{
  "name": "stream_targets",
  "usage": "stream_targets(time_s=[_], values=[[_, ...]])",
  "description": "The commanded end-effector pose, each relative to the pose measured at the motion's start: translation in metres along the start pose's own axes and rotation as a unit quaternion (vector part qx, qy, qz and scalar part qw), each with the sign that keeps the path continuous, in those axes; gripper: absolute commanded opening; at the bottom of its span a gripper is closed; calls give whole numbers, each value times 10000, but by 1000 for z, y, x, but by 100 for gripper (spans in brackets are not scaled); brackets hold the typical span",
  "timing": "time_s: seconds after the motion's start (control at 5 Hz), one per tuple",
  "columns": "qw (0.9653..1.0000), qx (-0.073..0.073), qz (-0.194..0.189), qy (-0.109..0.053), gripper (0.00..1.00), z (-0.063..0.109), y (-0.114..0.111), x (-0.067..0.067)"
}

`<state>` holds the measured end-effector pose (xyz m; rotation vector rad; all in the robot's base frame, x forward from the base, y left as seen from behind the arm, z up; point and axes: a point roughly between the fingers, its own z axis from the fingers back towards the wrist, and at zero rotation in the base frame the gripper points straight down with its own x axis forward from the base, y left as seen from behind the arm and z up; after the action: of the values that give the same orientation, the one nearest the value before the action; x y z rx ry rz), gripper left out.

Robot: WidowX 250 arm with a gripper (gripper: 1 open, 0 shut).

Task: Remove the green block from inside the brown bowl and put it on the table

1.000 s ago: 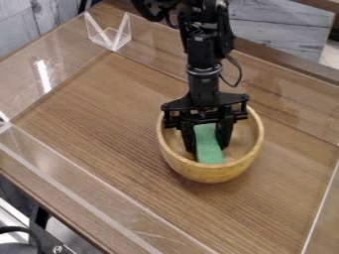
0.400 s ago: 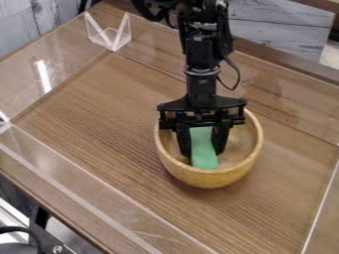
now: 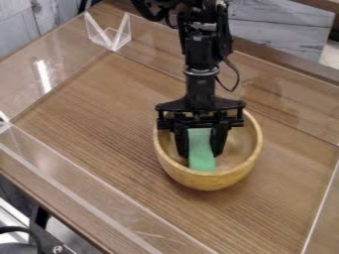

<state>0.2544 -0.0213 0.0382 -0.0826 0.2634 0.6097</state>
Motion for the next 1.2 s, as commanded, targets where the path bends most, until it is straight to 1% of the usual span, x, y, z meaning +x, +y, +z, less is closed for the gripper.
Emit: stream_targets(time_s=[0.0,0.4,1.0], values=[[9994,-170,-99,-267,0,21,-4,6],[9995,-95,-250,-174,0,22,-1,2],[9988,-46,-485,-67,0,24,4,0]])
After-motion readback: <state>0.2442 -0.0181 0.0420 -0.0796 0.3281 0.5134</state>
